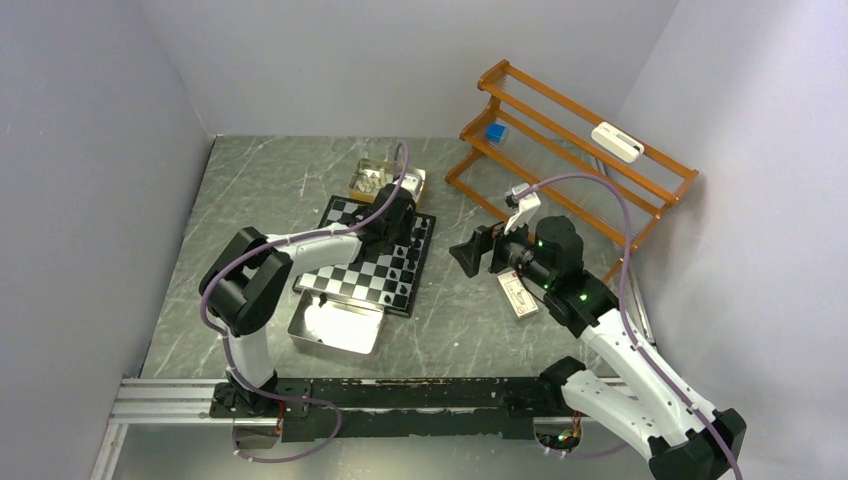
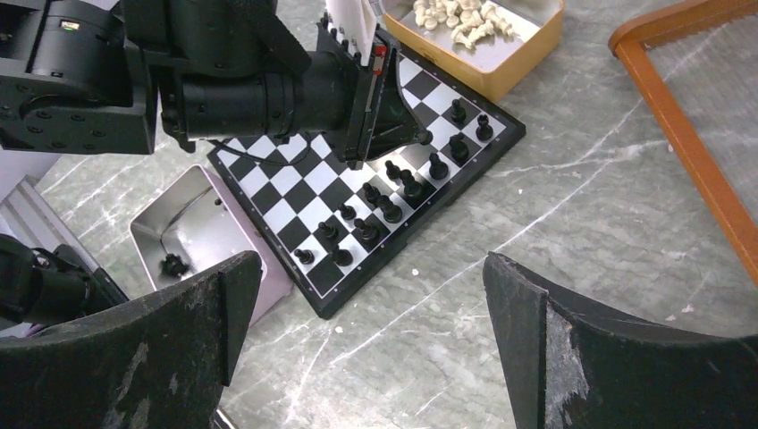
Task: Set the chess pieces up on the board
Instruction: Place the chess piece on the chessboard.
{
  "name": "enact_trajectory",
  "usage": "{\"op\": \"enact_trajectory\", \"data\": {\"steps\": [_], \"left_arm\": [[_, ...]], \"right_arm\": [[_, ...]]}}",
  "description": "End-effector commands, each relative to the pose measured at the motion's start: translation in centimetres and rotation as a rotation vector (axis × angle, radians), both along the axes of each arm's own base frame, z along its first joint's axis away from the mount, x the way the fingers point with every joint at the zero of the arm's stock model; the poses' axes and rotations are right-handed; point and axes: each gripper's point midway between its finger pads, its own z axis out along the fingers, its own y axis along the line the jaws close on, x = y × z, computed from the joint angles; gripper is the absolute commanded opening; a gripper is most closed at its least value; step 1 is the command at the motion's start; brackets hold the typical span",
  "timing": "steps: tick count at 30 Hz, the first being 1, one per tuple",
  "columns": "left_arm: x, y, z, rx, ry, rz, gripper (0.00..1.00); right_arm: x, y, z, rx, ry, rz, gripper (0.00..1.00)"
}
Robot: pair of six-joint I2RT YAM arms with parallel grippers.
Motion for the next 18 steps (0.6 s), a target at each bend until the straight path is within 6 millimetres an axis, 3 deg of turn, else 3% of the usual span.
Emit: {"op": "enact_trajectory", "data": {"steps": [1,18], "left_arm": [[1.8,-1.0,1.5,-0.033,-0.077,0.016,0.13],[2.9,-0.9,-0.6,0.022,-0.082,0.038,0.14]], "right_arm": [[-0.1,-0.6,0.1,-0.01,-0.02,-0.016,1.0],[-0.1,-1.2,0.2,-0.031,-0.036,-0.033,1.0]]}}
